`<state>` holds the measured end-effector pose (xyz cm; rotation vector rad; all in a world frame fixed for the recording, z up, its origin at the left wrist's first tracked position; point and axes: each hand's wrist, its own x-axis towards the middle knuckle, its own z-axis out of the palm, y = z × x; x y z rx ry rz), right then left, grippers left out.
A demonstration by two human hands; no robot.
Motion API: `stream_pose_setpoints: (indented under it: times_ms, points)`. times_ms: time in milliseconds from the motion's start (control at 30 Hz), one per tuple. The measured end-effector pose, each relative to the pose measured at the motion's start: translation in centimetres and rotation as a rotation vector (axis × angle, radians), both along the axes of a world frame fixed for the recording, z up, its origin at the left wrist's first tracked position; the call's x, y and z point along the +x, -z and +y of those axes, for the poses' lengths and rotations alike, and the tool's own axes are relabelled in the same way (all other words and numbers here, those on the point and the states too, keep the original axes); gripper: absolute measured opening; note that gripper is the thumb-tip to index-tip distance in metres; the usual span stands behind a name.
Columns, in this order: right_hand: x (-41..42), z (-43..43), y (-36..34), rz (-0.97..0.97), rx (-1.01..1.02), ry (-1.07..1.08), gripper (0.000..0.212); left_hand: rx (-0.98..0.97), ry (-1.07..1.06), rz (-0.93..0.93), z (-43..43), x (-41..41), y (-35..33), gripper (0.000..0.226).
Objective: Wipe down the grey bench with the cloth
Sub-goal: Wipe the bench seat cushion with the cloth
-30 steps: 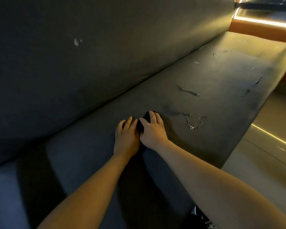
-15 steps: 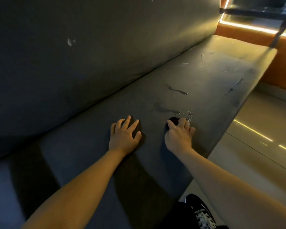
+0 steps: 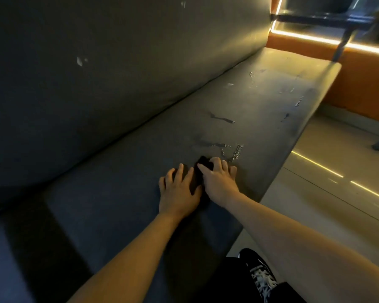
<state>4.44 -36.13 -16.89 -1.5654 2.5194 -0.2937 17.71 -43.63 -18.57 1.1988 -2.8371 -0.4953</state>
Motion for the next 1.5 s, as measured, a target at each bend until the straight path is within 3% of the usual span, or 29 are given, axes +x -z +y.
stream_pose_setpoints:
  times_ms: [133,300,433,533,700,867,1100,1300,1500]
  points:
    - [-2.8,2.9,-0.2,0.077,0.038,0.187,0.058,-0.029,0.027,-0.027,-0.3,0.2,0.2,0.068]
    - [-4.1,3.9,-0.7,0.079,0.032,0.435,0.047,-0.010,0.007,0.031,-0.1,0.1,0.7,0.062]
    - [0.1,2.2,-1.4,-0.064,-0.173,0.183,0.054,-0.004,-0.026,0.092,-0.1,0.0,0.6,0.054]
    - [3.6,2.0,-0.6,-0.009,-0.095,-0.061,0.051,0.046,-0.085,0.203,-0.4,0.2,0.5,0.051]
    - [1.4,4.3,0.1,0.080,-0.006,-0.033,0.053,-0.012,-0.081,0.178,0.1,0.2,0.1,0.051]
    - [-2.4,5.5,-0.1,0.069,0.036,0.144,0.054,0.066,0.124,0.071,4.4,-3.0,-0.9,0.054]
    - [-4.9,6.4,-0.7,0.012,0.070,0.545,0.050,-0.005,0.111,0.069,5.8,-2.9,0.3,0.063]
    - [-0.4,7.0,0.1,0.006,-0.076,0.167,0.044,-0.004,0.114,0.092,6.0,-2.8,0.4,0.058]
    - [-3.2,9.1,1.4,0.125,-0.101,0.195,0.045,-0.004,0.065,0.054,6.4,-3.7,-0.1,0.055]
